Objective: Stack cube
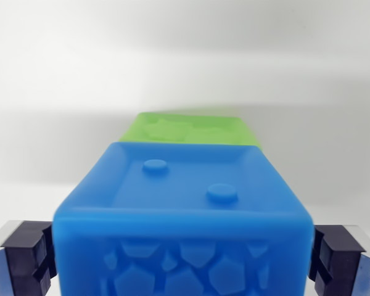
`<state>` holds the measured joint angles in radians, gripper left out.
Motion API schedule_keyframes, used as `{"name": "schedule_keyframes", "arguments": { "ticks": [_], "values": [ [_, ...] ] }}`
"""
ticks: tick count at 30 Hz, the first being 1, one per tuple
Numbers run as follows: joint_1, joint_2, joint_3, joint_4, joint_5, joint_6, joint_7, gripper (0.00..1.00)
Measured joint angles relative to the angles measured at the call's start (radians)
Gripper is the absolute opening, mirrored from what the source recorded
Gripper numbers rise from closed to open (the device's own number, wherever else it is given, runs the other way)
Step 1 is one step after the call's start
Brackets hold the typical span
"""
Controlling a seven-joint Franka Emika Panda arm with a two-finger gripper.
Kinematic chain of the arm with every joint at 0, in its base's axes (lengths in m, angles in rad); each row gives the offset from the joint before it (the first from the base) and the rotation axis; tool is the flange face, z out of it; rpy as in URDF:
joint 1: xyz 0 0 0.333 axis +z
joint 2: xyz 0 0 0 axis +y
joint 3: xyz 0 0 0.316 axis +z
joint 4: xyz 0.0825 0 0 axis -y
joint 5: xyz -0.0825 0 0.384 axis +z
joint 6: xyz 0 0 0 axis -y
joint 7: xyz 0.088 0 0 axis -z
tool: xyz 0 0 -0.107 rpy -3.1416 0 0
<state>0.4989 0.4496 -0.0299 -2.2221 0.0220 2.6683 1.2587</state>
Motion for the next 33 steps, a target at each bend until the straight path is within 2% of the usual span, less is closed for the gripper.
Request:
{"name": "schedule_keyframes", "arguments": {
  "ticks": [15, 33],
  "values": [
    [0.000, -0.013, 0.000, -0.001, 0.000, -0.009, 0.000, 1.00],
    [0.000, -0.122, -0.002, -0.009, -0.003, -0.108, 0.001, 1.00]
  ]
}}
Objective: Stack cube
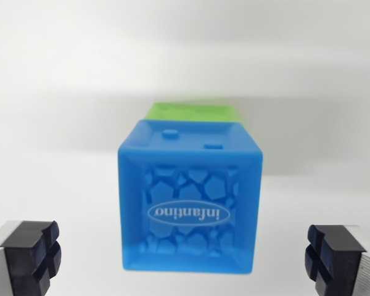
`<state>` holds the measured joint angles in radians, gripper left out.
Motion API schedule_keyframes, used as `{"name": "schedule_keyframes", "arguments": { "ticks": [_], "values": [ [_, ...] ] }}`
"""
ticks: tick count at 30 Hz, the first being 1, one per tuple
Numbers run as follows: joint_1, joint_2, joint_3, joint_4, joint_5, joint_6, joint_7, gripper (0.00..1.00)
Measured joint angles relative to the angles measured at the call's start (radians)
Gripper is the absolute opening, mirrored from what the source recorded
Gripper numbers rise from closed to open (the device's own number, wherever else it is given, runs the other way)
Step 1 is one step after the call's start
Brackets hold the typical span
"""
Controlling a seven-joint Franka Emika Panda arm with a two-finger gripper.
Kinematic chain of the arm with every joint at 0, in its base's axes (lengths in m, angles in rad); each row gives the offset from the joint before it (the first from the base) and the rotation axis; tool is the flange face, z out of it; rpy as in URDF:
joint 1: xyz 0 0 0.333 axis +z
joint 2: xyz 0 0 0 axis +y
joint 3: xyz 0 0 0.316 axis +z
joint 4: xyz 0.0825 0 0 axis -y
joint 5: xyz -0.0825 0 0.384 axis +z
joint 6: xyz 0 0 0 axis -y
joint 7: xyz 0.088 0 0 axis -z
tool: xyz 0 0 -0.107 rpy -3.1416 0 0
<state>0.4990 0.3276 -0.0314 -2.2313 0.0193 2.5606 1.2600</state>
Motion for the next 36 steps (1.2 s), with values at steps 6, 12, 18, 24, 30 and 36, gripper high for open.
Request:
{"name": "schedule_keyframes", "arguments": {
  "ticks": [6, 12, 18, 24, 30, 36],
  "values": [
    [0.000, -0.051, 0.000, 0.000, -0.003, -0.051, 0.002, 1.00],
    [0.000, -0.098, -0.001, 0.003, -0.006, -0.100, 0.003, 1.00],
    [0.000, -0.143, -0.001, 0.013, -0.008, -0.155, 0.005, 1.00],
    [0.000, -0.187, -0.001, 0.031, -0.010, -0.216, 0.007, 1.00],
    [0.000, -0.228, -0.001, 0.053, -0.011, -0.279, 0.008, 1.00],
    [0.000, -0.264, -0.001, 0.081, -0.012, -0.343, 0.009, 1.00]
  ]
}}
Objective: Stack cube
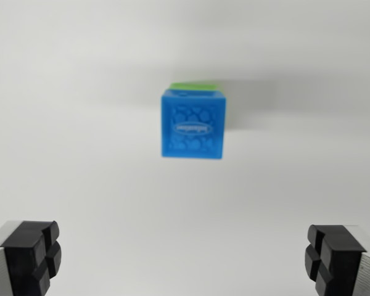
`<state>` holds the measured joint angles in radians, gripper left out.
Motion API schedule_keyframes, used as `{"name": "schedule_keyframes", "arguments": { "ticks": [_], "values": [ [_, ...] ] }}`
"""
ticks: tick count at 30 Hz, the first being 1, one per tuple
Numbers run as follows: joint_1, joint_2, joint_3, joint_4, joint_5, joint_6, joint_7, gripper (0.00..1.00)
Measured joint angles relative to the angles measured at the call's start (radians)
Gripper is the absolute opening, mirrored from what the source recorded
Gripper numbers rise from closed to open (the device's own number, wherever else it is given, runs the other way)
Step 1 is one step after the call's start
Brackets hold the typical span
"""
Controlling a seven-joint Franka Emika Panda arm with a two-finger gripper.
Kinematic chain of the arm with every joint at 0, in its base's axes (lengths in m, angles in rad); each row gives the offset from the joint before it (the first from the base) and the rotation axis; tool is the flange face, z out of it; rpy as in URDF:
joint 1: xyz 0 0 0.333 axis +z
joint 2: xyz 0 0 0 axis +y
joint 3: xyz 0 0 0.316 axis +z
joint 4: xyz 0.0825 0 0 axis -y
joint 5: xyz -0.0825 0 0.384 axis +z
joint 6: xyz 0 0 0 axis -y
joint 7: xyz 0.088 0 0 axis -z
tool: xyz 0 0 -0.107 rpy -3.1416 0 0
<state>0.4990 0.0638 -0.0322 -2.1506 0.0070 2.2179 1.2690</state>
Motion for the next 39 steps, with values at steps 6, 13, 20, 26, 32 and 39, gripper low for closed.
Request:
{"name": "schedule_keyframes", "arguments": {
  "ticks": [6, 13, 20, 26, 32, 39],
  "values": [
    [0.000, -0.027, 0.000, 0.028, -0.001, -0.055, 0.001, 1.00],
    [0.000, -0.051, 0.000, 0.063, -0.002, -0.114, 0.001, 1.00],
    [0.000, -0.070, 0.000, 0.097, -0.002, -0.167, 0.002, 1.00],
    [0.000, -0.079, 0.000, 0.121, -0.002, -0.200, 0.002, 1.00],
    [0.000, -0.086, 0.000, 0.138, -0.002, -0.223, 0.002, 1.00],
    [0.000, -0.088, 0.000, 0.146, -0.002, -0.235, 0.002, 1.00]
  ]
}}
